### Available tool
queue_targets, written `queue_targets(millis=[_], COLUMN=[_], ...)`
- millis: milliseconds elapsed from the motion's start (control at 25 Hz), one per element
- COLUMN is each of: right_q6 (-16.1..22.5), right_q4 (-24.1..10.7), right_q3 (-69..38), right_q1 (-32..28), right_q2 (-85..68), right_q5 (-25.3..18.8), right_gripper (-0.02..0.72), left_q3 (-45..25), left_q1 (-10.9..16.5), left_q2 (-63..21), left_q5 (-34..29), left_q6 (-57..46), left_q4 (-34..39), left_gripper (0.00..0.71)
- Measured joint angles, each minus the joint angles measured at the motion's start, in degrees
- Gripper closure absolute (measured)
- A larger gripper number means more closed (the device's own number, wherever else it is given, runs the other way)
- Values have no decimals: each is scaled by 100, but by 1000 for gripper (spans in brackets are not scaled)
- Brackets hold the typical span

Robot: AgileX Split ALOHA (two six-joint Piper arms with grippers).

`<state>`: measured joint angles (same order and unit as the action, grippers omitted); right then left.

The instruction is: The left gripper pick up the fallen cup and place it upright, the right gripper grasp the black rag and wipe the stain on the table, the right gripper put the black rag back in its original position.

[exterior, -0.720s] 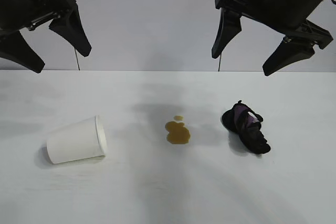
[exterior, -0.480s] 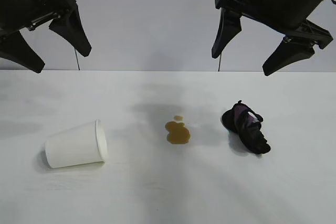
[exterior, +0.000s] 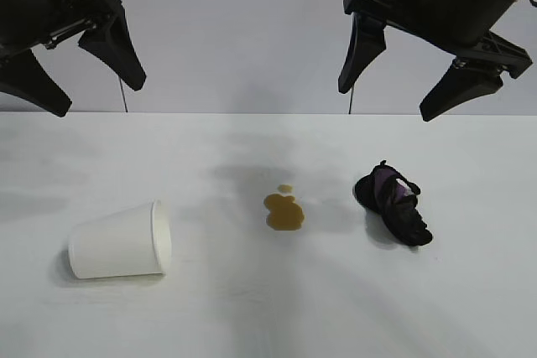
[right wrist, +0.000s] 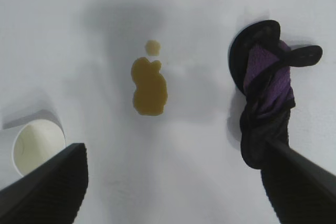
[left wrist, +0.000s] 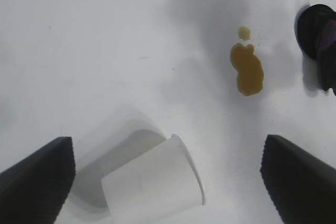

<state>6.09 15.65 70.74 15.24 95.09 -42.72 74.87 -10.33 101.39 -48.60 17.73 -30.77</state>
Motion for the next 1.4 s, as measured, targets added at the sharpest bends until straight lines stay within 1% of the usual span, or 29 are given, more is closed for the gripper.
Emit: queue_targets(millis=[200,280,360,520,640,720,800,840,880,920,960,1080,1120,1240,1400], right_q6=[0,0,0,0,0,0,0,0,0,0,0,0,0,0,0], right_q4=[0,0,0,0,0,0,0,0,0,0,0,0,0,0,0], right_q3=[0,0,0,0,0,0,0,0,0,0,0,0,0,0,0], right_q1=[0,0,0,0,0,0,0,0,0,0,0,0,0,0,0], right_q2=[0,0,0,0,0,0,0,0,0,0,0,0,0,0,0], right_q5=[0,0,0,0,6,6,6,6,6,6,6,-20,-28,-43,-79], right_gripper=[83,83,83,83,83,83,83,83,83,83,83,83,83,83,83], left_q3=[0,0,0,0,-13,-118,-386,-530,-710,-911,-1040,-1356,-1408,-1464,-1475], left_q1=[0,0,0,-30,-240,-545,-847,-990,-1119,-1215,-1265,-1313,-1313,-1313,-1324], left_q2=[0,0,0,0,0,0,0,0,0,0,0,0,0,0,210], left_q5=[80,49,-110,-738,-1058,-1025,-746,-499,-250,154,458,1445,1686,1974,1983], left_q6=[0,158,533,1781,2992,3737,4172,4317,4399,4468,4502,4472,4422,4371,4371], left_q4=[-5,-5,-5,224,744,1108,1326,1347,1355,1355,1355,1361,1361,1369,1369], left_gripper=[17,17,17,17,17,17,17,17,17,17,17,17,17,17,17])
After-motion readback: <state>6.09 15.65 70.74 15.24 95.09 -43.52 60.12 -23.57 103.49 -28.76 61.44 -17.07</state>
